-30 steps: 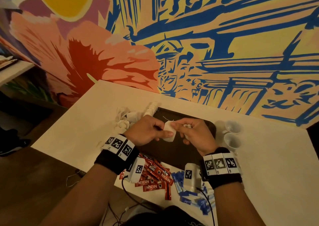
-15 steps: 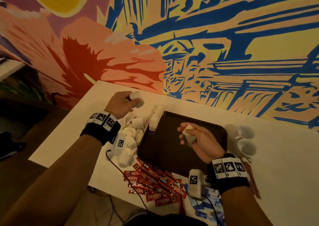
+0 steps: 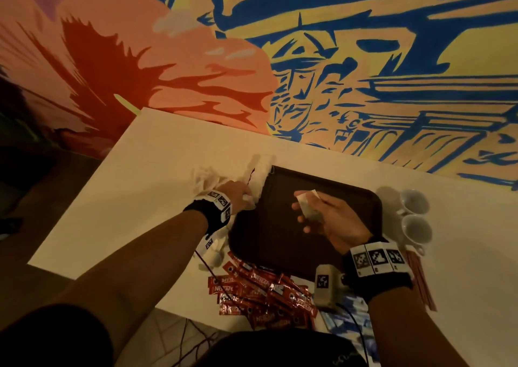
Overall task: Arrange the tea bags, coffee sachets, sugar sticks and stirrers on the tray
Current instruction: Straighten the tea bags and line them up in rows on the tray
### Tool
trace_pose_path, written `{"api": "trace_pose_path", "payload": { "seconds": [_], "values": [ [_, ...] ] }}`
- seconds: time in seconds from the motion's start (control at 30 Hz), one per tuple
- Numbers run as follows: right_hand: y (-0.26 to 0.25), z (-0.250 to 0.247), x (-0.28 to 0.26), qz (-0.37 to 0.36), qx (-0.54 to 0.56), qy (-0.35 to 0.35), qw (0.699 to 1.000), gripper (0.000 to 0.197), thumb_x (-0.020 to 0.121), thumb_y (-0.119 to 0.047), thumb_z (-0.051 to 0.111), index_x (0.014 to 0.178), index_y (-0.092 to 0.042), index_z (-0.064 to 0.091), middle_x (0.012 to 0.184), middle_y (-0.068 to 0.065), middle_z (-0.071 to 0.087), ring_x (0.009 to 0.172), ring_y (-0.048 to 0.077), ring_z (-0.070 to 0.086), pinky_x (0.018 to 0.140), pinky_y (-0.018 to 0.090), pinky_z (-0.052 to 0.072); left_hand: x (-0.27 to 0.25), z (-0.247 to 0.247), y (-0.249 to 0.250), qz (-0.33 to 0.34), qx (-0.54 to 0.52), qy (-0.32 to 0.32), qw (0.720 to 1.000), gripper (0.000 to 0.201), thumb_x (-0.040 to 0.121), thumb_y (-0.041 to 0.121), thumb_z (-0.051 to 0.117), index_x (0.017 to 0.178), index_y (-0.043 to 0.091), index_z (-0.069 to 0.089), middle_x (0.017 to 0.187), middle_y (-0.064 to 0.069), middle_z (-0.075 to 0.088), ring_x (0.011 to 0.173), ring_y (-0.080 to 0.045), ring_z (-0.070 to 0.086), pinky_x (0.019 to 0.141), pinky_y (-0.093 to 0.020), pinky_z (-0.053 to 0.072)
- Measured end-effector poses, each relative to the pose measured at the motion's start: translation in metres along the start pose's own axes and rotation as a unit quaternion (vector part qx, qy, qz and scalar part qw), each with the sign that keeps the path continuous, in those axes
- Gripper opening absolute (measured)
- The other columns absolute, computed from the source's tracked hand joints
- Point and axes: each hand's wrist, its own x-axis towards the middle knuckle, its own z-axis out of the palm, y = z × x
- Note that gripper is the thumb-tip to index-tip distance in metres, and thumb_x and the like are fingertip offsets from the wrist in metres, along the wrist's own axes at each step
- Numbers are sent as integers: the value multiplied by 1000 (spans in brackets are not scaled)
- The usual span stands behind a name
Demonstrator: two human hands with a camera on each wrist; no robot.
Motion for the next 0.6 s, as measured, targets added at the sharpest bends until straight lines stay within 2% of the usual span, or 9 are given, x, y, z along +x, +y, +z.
{"api": "trace_pose_path", "payload": {
  "seconds": [0.07,0.13,0.2,0.3,0.4,0.5,0.6],
  "values": [
    [4,3,6,-2,-15,19,1000,27,103,-31,54,120,-17,71,111,13,72,85,21,66,64,30,54,9,7,0,4,9,-7,1000,22,92,35,50,103,31,69,114,-2,68,92,-24,61,77,-29,44],
    [10,4,10,-1,-19,33,999,27,103,-30,55,121,-17,70,111,12,71,83,19,66,64,29,54,18,12,0,9,16,-14,1000,28,96,25,50,114,26,71,121,-5,67,103,-28,63,80,-29,46],
    [17,2,12,6,-21,44,999,25,103,-30,55,120,-18,70,110,11,71,82,18,66,65,29,54,27,19,-2,17,31,-20,999,29,97,27,52,121,25,70,127,-6,64,110,-30,61,86,-31,46],
    [26,-3,13,13,-31,53,998,25,103,-29,54,120,-19,69,111,10,70,84,18,66,67,28,55,38,22,-5,20,43,-20,999,28,98,26,51,119,22,69,124,-7,66,108,-28,62,87,-31,47],
    [32,-7,15,21,-39,65,997,25,104,-30,52,121,-19,68,114,10,69,87,19,66,67,27,54,47,18,-6,16,41,-13,999,30,95,20,58,124,24,66,130,-5,63,115,-28,61,94,-33,48],
    [33,-7,17,23,-40,67,997,24,104,-29,52,119,-20,68,114,10,69,86,18,66,67,27,55,53,12,-5,7,50,5,999,31,90,15,60,119,26,68,124,-4,66,111,-27,63,87,-31,49],
    [30,-7,18,19,-41,66,997,24,104,-28,51,119,-20,68,113,10,69,87,20,66,68,28,55,59,8,-4,2,52,10,999,34,89,13,60,120,28,65,126,-1,65,112,-26,63,80,-28,44]
  ]
}}
